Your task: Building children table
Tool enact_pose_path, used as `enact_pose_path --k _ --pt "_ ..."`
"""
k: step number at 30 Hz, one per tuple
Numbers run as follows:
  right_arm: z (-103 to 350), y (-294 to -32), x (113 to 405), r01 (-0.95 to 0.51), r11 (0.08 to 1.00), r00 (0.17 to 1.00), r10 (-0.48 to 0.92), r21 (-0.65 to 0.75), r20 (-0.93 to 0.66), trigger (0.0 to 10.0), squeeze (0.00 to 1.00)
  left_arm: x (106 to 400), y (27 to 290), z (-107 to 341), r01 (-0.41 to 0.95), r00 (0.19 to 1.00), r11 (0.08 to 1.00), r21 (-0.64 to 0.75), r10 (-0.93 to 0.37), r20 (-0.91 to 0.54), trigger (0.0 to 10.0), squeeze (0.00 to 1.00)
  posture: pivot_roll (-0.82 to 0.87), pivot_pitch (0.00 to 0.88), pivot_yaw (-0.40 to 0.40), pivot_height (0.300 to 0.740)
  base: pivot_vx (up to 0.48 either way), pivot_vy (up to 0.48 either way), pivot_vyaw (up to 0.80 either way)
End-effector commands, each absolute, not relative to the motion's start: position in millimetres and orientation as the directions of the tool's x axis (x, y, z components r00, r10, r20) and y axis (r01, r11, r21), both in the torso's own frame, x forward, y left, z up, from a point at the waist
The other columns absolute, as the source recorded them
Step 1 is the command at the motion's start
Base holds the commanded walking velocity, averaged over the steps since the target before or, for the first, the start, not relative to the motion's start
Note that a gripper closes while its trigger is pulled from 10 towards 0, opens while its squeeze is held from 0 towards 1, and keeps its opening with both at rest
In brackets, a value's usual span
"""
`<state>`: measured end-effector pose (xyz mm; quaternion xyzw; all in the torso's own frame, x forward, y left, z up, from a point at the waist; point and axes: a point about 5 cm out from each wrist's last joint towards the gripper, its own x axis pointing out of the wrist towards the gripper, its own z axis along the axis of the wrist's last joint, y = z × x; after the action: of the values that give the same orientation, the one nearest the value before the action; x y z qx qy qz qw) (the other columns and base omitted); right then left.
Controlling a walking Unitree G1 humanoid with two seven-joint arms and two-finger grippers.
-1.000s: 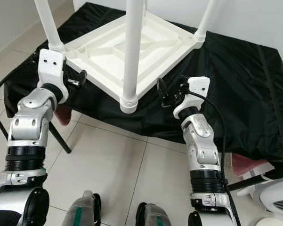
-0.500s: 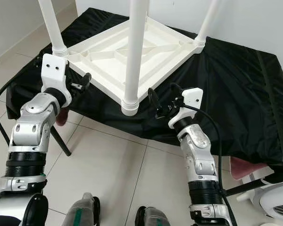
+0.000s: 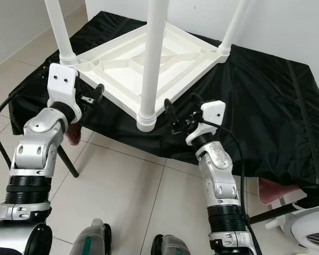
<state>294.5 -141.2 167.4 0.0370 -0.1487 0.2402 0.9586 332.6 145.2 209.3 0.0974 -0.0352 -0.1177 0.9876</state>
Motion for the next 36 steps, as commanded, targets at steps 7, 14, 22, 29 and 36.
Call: enact_pose_path --k 7,14,22,29,36 --pt "168.4 -140.3 290.3 -0.602 0.798 0.765 0.589 -0.036 0.259 10.0 0.00 326.1 143.3 222.7 0.276 0.948 0.926 0.256 -0.306 0.084 10.0 0.00 0.13 0.073 -0.103 0.740 0.000 0.000 0.00" --pt "168.3 -130.4 307.0 -0.602 0.797 0.762 0.592 -0.050 0.263 10.0 0.00 324.6 141.8 228.6 0.288 0.941 0.912 0.291 -0.326 0.091 10.0 0.00 0.14 0.086 -0.117 0.740 0.000 0.000 0.00" --pt "169.6 -120.2 321.1 -0.609 0.792 0.758 0.599 -0.050 0.259 10.0 0.00 321.2 138.9 235.5 0.291 0.935 0.900 0.325 -0.339 0.102 10.0 0.00 0.16 0.098 -0.128 0.740 0.000 0.000 0.00" --pt "176.0 -105.2 343.0 -0.540 0.841 0.805 0.525 -0.023 0.276 10.0 0.00 320.1 138.1 242.3 0.259 0.943 0.914 0.313 -0.310 0.124 10.0 0.00 0.18 0.097 -0.131 0.740 0.000 0.000 0.00" --pt "176.6 -89.5 350.6 -0.533 0.846 0.815 0.505 0.023 0.283 10.0 0.00 317.9 135.5 241.7 0.267 0.941 0.910 0.317 -0.317 0.119 10.0 0.00 0.17 0.097 -0.130 0.740 0.000 0.000 0.00"
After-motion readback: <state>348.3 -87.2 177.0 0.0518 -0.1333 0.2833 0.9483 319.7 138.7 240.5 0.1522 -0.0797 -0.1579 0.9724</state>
